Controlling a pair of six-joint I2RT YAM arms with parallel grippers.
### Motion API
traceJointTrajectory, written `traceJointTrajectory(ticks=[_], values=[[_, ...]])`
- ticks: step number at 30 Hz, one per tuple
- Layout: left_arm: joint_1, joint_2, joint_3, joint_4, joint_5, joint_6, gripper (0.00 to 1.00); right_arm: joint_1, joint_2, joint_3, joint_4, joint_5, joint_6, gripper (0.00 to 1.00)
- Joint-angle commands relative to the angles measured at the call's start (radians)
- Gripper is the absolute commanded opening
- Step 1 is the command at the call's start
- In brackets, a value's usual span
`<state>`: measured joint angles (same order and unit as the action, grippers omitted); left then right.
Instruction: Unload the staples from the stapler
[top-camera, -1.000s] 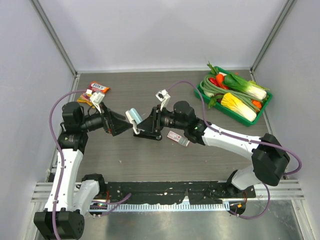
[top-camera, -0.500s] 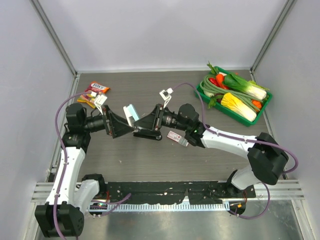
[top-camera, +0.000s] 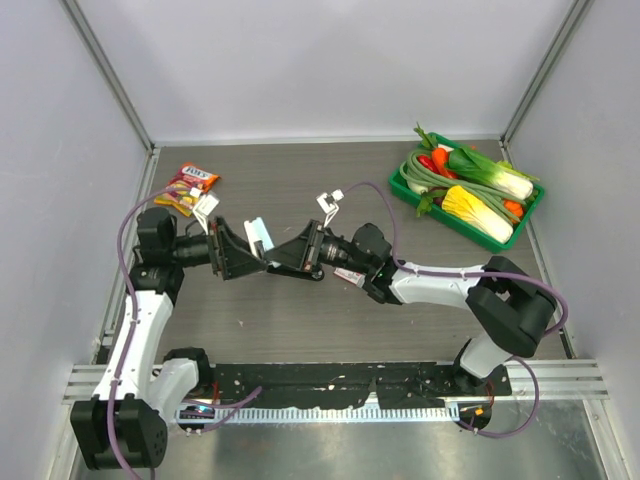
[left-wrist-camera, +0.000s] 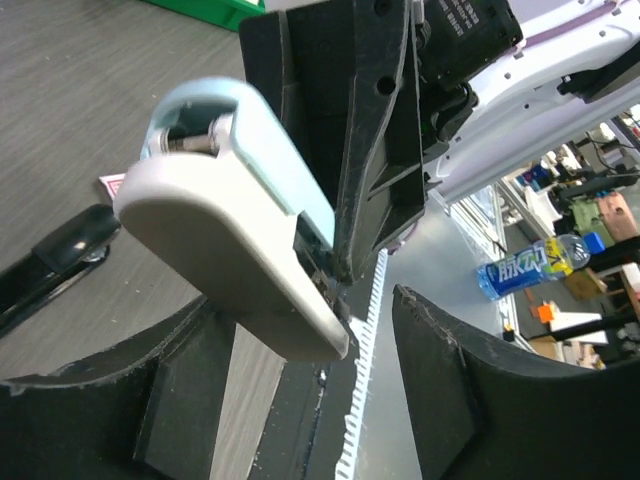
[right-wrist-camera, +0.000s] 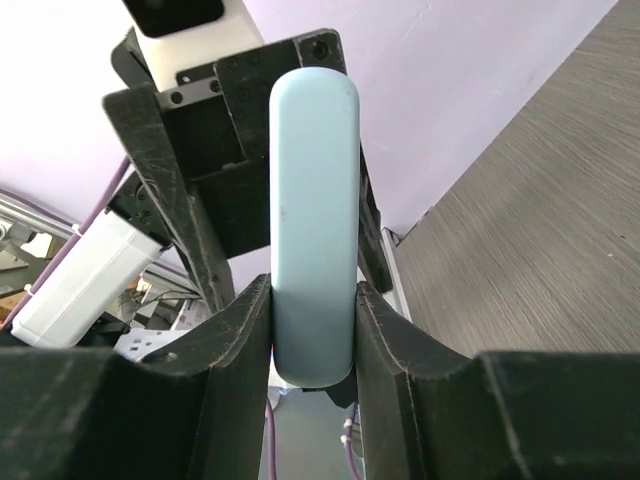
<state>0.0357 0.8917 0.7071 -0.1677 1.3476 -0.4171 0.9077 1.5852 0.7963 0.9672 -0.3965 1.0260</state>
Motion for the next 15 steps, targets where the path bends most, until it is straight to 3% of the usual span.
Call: traceJointTrajectory(ticks=[1,10,15], values=[[-0.020,0.018,-0.014,0.034,0.061,0.037,0.66,0.003,-0.014,0.003,0.145,0.039,0.011,0.01],[-0.026,0.029,-0.021,0.024,0.058,0.070,0.63,0.010,0.032,-0.012,0.226,0.050,0.048,0.01],[-0.026,0.056,-0.008,-0.070,0.056,0.188,0.46,0.019,0.045,-0.057,0.258,0.047,0.060,0.01]])
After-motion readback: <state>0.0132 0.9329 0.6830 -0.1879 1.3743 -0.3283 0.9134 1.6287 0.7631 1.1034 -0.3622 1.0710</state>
